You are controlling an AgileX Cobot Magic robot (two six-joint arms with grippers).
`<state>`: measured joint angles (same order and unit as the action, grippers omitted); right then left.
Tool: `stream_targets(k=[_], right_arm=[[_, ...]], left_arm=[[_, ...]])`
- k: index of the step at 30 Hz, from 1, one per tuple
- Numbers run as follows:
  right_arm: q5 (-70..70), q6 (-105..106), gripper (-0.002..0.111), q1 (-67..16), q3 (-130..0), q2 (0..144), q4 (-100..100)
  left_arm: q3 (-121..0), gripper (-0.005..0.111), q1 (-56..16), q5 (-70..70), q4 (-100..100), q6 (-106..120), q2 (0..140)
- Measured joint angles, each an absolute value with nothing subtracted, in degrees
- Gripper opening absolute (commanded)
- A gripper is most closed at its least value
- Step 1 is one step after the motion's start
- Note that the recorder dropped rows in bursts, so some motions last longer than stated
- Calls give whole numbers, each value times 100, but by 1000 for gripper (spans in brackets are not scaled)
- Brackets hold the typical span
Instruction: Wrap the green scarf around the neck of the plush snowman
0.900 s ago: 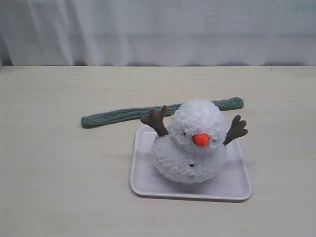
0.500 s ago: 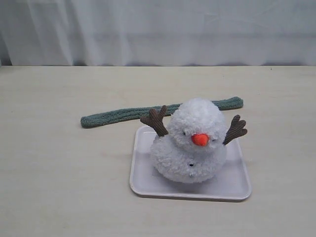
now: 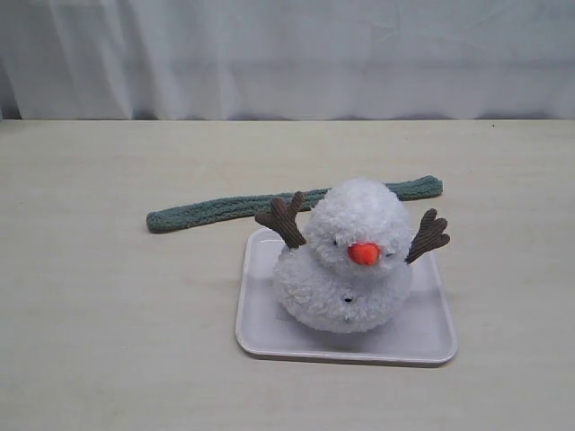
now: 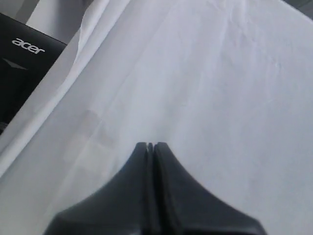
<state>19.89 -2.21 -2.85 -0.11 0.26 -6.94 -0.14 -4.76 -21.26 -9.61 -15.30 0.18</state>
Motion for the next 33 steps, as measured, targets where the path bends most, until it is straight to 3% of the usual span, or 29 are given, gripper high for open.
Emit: stream_targets(k=[7,10,21,27,33], right_arm=[[1989,-221,45,-285,-11,26,-694],[1989,-221,45,-285,-11,26,-694],[1989,-221,45,-285,-11,26,-694],[1989,-221,45,-285,-11,26,-694],[1989,-221,45,-285,-11,26,-694]], left_arm=[[-958,0,-476,-1445,-297,-1908,659],[-1825,0,-476,-960,488,-1918,1977],[-2397,0,-536,-1548,1322,-2006,5416],[-3323,0,-1031,-1296,2403,-2084,7377],[-4527,0,-1542,-149,3177,-2085,9050]])
